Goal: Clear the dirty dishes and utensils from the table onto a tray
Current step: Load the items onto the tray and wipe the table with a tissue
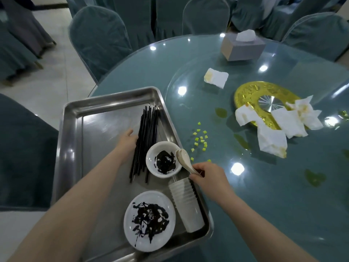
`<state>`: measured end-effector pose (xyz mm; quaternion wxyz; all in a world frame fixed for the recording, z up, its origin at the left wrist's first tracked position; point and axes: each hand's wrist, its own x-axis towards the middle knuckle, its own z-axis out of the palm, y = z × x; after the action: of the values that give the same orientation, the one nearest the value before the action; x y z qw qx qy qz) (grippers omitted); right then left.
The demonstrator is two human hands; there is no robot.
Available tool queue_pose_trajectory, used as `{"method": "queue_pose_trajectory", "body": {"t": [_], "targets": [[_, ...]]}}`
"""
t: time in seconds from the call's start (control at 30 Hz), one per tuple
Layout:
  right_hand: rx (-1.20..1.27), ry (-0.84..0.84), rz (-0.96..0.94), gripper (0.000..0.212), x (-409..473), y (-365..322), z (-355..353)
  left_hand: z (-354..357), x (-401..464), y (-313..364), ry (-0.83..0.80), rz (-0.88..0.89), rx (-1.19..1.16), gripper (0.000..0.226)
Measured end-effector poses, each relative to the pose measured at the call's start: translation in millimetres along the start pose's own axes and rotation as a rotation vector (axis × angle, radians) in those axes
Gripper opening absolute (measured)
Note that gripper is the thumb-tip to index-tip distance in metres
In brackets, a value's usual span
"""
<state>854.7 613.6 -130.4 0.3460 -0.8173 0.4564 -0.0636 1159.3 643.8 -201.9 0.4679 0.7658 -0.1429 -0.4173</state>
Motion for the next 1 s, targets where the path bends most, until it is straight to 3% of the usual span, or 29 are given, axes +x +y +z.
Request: {"method": "queue_pose_trajectory", "body": {"t": [0.23,0.33,0.5,0.77,0.9,1.0], "targets": [[-0.059,-0.102,-0.128,0.013,-16.9,-42.8,39.2,-37.8,-47.4,-42.8,0.026,0.026,0.122,0.049],[-0.134,-0.128,-0.198,0.016,-17.0,-61.1,57.0,-45.9,-63.6,-55.0,-0.037,-0.016,0.016,0.049],[-0.284,-0.201,-0.151,0.009,-24.4,-75.6,85.3,-59.8,-85.4,-62.5,-0.069,-0.032,-0.085,0.047],[-0.338,-0.241,-0.080,0.008,-56.9,-60.0,104.0,-70.6,-165.1,-76.6,-0.004,0.033,0.029,0.046],[-0.211,-0.110,-0.141,0.027,-71.5,-58.8,96.7,-70.6,-198.1,-82.9,0.005,0.069,0.070,0.046],[-0.093,0.149,-0.172,0.021,-84.2,-40.6,74.6,-71.1,-215.4,-87.0,-0.002,0.096,0.082,0.046]]}}
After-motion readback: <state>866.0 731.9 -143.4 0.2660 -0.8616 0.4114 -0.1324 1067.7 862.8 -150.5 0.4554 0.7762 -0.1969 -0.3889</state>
